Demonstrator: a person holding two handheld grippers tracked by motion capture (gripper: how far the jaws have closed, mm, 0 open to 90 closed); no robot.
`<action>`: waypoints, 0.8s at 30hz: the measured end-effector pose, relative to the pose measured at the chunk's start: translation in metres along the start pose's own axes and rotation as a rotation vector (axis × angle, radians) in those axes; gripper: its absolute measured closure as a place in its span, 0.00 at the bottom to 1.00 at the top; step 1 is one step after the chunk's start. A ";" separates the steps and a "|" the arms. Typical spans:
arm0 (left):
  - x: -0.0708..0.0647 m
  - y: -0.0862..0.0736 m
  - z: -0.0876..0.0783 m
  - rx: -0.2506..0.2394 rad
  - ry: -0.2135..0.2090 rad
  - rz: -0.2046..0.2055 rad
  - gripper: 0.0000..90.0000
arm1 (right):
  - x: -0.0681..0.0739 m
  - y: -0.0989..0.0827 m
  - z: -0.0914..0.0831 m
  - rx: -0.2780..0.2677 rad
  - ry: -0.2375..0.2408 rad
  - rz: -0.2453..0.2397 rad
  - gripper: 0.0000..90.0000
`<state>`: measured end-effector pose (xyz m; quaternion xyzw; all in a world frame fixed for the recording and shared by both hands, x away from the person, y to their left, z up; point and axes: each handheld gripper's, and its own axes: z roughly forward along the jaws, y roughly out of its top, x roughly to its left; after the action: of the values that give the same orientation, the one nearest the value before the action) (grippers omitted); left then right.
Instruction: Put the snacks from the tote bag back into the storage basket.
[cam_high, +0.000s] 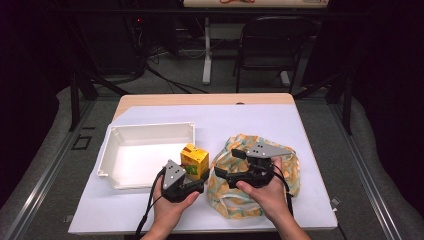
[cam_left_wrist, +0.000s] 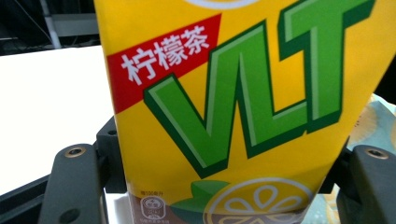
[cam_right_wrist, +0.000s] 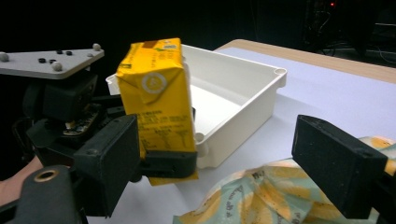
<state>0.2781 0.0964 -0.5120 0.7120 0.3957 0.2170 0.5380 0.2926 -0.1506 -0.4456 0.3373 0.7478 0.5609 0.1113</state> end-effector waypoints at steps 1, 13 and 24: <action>0.001 0.000 -0.001 -0.002 0.003 -0.001 0.32 | -0.001 0.000 -0.001 0.005 -0.003 -0.001 0.16; 0.009 0.003 -0.007 -0.020 0.021 -0.016 0.32 | -0.011 -0.004 -0.004 0.009 -0.027 0.010 0.16; 0.014 0.005 -0.011 -0.034 0.033 -0.021 0.32 | -0.020 -0.007 -0.009 0.008 -0.051 0.017 0.16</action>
<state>0.2801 0.1131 -0.5049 0.6950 0.4081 0.2299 0.5456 0.2999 -0.1714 -0.4531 0.3584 0.7441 0.5499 0.1242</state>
